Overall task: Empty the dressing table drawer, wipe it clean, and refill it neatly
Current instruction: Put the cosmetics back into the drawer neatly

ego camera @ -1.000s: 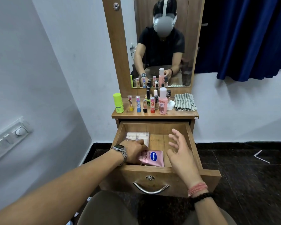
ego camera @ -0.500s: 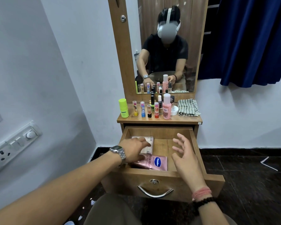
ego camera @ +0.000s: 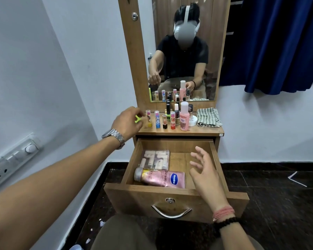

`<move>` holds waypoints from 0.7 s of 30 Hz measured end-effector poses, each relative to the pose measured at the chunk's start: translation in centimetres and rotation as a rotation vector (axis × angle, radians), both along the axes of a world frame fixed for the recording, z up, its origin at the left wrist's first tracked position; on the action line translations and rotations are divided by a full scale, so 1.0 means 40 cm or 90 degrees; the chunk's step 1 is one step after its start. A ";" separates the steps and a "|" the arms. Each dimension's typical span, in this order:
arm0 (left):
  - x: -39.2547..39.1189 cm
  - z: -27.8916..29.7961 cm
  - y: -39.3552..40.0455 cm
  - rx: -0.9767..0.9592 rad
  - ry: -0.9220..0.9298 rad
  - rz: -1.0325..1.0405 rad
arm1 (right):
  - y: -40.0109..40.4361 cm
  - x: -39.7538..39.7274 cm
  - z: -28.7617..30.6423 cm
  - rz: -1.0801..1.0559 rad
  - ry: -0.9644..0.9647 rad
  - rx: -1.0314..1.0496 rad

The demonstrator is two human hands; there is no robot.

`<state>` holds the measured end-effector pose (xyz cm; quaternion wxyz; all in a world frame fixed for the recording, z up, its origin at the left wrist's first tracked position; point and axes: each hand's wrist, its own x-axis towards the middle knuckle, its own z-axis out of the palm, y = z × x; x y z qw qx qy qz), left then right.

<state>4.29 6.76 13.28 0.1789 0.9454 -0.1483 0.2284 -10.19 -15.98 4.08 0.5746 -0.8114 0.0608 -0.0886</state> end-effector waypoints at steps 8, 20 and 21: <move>0.057 0.014 0.021 -0.064 0.015 0.068 | -0.009 0.012 -0.016 0.006 -0.001 0.027; 0.125 -0.004 0.047 -0.036 0.108 0.055 | -0.011 0.021 -0.028 0.019 -0.003 0.044; 0.129 -0.004 0.045 -0.032 0.110 0.053 | -0.011 0.020 -0.028 0.019 -0.005 0.043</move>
